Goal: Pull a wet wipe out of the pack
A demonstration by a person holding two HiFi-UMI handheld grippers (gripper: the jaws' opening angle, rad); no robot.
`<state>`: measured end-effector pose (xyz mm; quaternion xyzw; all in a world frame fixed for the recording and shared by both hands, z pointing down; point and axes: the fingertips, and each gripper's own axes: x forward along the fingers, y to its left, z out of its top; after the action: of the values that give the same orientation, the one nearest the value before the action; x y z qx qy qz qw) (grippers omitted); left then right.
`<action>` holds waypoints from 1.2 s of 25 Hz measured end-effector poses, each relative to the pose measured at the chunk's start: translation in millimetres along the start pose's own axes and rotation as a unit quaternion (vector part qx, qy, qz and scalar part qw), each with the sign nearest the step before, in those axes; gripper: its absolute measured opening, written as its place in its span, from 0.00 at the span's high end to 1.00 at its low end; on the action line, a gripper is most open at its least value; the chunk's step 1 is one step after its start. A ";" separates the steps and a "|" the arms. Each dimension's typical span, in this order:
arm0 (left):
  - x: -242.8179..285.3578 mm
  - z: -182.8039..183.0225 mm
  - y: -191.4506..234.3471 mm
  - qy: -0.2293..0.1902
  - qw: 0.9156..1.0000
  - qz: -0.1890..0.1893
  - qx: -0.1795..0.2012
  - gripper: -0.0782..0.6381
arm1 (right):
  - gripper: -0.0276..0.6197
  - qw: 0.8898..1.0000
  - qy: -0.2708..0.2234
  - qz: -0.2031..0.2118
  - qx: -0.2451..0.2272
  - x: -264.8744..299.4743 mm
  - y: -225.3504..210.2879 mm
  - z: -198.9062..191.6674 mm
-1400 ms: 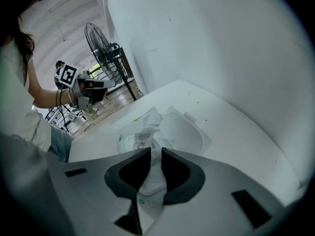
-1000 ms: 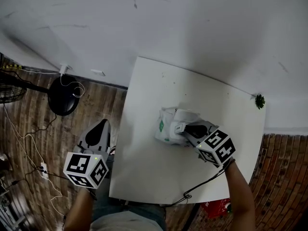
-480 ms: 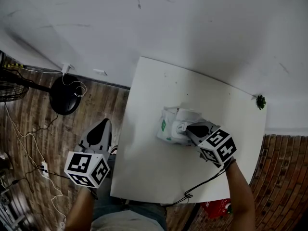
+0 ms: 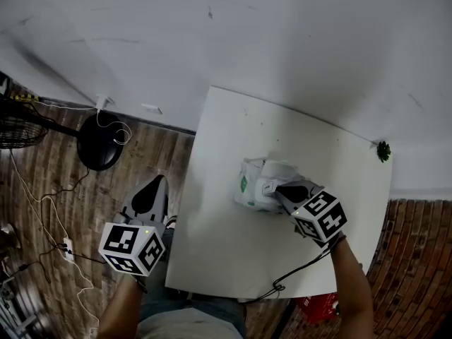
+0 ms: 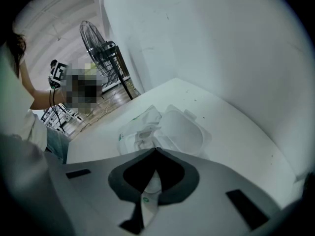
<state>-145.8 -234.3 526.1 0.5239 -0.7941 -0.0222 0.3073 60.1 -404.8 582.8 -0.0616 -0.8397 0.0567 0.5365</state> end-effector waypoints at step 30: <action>-25.2 19.0 -7.0 -0.014 1.000 -0.012 0.011 0.89 | 0.96 0.998 -0.031 -0.052 0.007 -33.1 6.6 9.2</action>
<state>-143.2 -221.7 496.5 0.5365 -0.7923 -0.0242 0.2897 65.8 -404.0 548.3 -0.0122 -0.8578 0.0367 0.5125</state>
